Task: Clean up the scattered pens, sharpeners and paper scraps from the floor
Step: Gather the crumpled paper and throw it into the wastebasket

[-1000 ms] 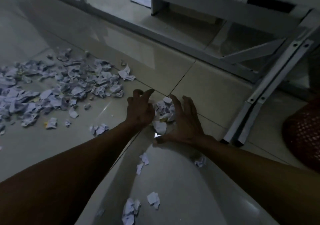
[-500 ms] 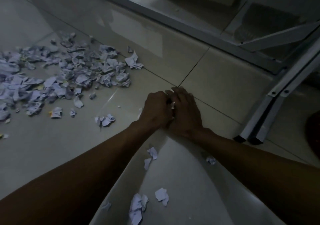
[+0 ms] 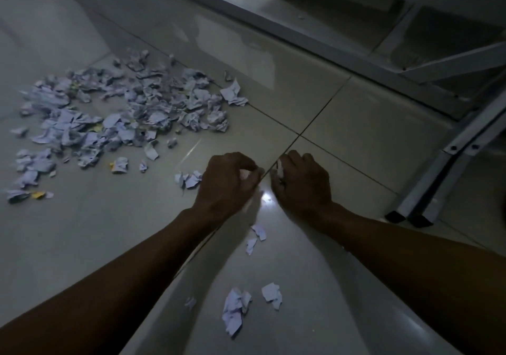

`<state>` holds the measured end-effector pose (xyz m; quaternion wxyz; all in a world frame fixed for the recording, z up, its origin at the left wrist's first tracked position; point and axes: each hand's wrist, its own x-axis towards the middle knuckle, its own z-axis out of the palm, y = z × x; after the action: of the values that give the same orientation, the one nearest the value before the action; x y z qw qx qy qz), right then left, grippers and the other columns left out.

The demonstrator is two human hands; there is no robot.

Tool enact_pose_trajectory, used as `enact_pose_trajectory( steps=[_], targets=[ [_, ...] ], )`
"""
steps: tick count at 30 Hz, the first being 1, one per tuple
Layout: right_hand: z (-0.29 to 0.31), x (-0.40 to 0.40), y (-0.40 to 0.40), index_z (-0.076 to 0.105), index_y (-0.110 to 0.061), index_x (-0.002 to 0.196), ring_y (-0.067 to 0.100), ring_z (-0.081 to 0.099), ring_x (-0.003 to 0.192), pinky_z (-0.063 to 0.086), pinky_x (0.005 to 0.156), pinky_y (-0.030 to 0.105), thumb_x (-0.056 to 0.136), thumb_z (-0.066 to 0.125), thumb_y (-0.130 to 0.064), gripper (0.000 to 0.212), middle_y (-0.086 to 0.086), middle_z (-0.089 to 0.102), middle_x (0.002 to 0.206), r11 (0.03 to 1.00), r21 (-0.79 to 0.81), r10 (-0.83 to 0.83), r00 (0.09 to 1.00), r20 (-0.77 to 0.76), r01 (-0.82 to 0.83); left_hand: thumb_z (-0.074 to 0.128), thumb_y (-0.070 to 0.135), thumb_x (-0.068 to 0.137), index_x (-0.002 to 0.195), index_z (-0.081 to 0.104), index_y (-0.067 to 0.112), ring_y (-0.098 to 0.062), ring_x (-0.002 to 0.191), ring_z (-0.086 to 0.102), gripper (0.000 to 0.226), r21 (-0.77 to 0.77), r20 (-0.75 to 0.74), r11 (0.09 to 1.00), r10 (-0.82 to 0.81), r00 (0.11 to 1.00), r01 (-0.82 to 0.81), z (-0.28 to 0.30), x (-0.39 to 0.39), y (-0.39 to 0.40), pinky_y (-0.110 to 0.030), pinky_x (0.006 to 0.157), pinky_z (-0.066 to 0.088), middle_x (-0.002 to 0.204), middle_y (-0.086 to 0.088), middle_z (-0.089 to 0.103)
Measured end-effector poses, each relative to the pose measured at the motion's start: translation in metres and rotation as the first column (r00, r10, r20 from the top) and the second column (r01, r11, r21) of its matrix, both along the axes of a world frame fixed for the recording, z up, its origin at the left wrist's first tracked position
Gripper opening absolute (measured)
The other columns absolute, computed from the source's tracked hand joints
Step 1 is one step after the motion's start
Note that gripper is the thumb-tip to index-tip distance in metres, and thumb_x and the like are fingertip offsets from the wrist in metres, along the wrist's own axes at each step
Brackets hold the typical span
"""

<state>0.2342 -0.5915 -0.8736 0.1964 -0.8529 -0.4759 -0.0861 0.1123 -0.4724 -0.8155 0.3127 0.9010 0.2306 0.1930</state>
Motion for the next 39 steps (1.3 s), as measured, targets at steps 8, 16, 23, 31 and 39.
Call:
enact_pose_trajectory(
  steps=[8, 16, 23, 31, 39],
  targets=[
    [0.013, -0.006, -0.019, 0.053, -0.012, 0.066, 0.027, 0.053, 0.046, 0.039, 0.044, 0.026, 0.075, 0.063, -0.023, 0.017, 0.008, 0.057, 0.063, 0.997, -0.031, 0.071, 0.989, -0.133, -0.076, 0.048, 0.045, 0.084, 0.127, 0.055, 0.020, -0.036, 0.116, 0.043, 0.050, 0.249, -0.301, 0.955, 0.234, 0.924, -0.160, -0.024, -0.056, 0.054, -0.045, 0.090, 0.042, 0.130, -0.014, 0.047],
    [0.033, -0.015, -0.049, 0.059, -0.002, 0.066, 0.024, 0.056, 0.057, 0.044, 0.056, 0.034, 0.081, 0.065, -0.020, 0.025, 0.010, 0.058, 0.061, 0.999, 0.044, 0.023, 0.914, -0.404, -0.006, 0.056, 0.020, 0.091, 0.077, 0.051, 0.007, -0.030, 0.067, 0.048, 0.020, 0.476, -0.181, 0.876, 0.185, 0.966, -0.079, -0.049, -0.062, 0.024, -0.039, 0.055, 0.042, 0.076, -0.014, 0.048],
    [0.059, -0.027, -0.068, 0.054, -0.011, 0.057, 0.006, 0.044, 0.048, 0.034, 0.048, 0.026, 0.067, 0.068, -0.019, 0.019, -0.001, 0.052, 0.051, 0.982, 0.158, 0.000, 0.838, -0.546, 0.103, 0.037, 0.044, 0.099, 0.068, 0.046, 0.020, -0.027, 0.056, 0.055, 0.040, 0.382, -0.221, 0.910, 0.257, 0.941, -0.159, -0.035, -0.045, 0.026, -0.028, 0.054, 0.030, 0.059, -0.008, 0.055],
    [0.068, -0.022, -0.106, 0.075, -0.021, 0.082, 0.001, 0.063, 0.060, 0.047, 0.050, 0.016, 0.081, 0.071, -0.002, 0.019, -0.007, 0.069, 0.073, 0.926, 0.206, -0.015, 0.575, -0.818, 0.317, 0.024, 0.057, 0.098, 0.106, 0.044, 0.019, -0.035, 0.084, 0.059, 0.044, 0.284, -0.363, 0.948, 0.242, 0.900, -0.140, -0.026, 0.030, 0.006, -0.038, 0.067, 0.036, 0.089, -0.014, 0.061],
    [0.076, -0.016, -0.134, 0.072, -0.011, 0.075, -0.001, 0.065, 0.064, 0.046, 0.054, 0.010, 0.079, 0.074, 0.003, 0.014, 0.002, 0.070, 0.074, 0.895, 0.201, -0.041, 0.521, -0.853, 0.399, 0.054, 0.028, 0.094, 0.077, 0.063, 0.006, -0.036, 0.065, 0.061, 0.029, 0.463, -0.349, 0.886, 0.175, 0.921, 0.007, -0.041, 0.025, -0.005, -0.038, 0.054, 0.047, 0.078, -0.016, 0.059]
  ],
)
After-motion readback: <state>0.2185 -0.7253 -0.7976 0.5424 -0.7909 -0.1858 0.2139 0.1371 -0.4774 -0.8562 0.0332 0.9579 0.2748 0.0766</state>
